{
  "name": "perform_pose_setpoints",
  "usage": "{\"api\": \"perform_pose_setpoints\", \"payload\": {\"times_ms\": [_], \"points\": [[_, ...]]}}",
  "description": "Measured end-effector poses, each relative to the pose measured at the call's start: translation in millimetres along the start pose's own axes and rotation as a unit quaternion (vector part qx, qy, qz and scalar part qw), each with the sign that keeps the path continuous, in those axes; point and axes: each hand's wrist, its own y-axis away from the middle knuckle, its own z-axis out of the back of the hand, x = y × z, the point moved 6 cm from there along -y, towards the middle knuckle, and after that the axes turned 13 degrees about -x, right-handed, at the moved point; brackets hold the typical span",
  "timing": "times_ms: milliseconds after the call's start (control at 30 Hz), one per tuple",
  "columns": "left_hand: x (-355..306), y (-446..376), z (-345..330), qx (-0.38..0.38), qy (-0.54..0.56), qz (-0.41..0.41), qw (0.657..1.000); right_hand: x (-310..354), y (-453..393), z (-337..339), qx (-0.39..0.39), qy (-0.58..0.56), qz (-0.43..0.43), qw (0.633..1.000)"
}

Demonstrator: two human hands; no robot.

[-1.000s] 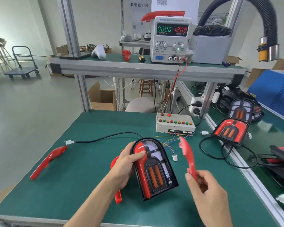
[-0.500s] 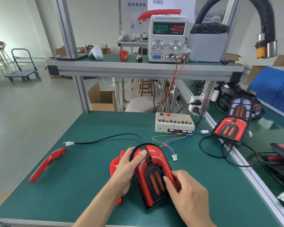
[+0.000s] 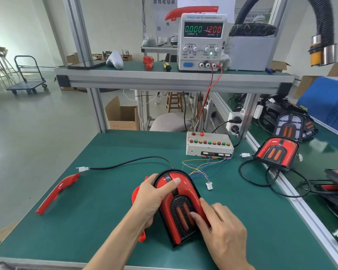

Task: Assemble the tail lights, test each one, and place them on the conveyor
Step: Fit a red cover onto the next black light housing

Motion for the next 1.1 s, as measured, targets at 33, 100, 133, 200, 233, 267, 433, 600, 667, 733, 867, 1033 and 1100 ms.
{"api": "perform_pose_setpoints", "payload": {"times_ms": [33,100,133,200,233,267,433,600,667,733,867,1033,1100], "points": [[1,0,0,-0.003,0.001,0.004,1.0,-1,1,0,-0.001,-0.003,-0.002,1.0],[3,-1,1,-0.004,0.013,0.016,1.0,-2,1,1,-0.001,-0.022,-0.013,1.0],[4,-1,2,-0.004,0.018,0.021,1.0,-3,2,1,0.005,-0.037,-0.025,0.999],[5,0,3,-0.001,0.027,0.027,0.999,-5,2,1,0.03,-0.071,-0.06,0.995],[6,0,3,0.0,0.031,0.031,0.999,-6,2,0,0.049,-0.089,-0.084,0.991],[6,0,4,0.001,0.036,0.038,0.999,-7,2,-1,0.069,-0.109,-0.113,0.985],[8,-5,9,-0.009,0.062,0.081,0.995,-19,11,-5,0.156,-0.284,-0.33,0.887],[10,-5,11,-0.007,0.073,0.092,0.993,-25,18,-14,0.211,-0.375,-0.456,0.78],[12,-5,12,-0.004,0.079,0.096,0.992,-26,17,-15,0.219,-0.383,-0.461,0.77],[14,-4,11,0.003,0.081,0.102,0.991,-27,17,-16,0.222,-0.389,-0.465,0.764],[17,-3,8,0.01,0.084,0.113,0.99,-29,17,-17,0.206,-0.408,-0.479,0.75],[19,-2,5,0.004,0.091,0.12,0.989,-28,17,-17,0.21,-0.433,-0.482,0.732],[19,-1,5,0.004,0.088,0.121,0.989,-29,16,-17,0.214,-0.439,-0.478,0.73]]}}
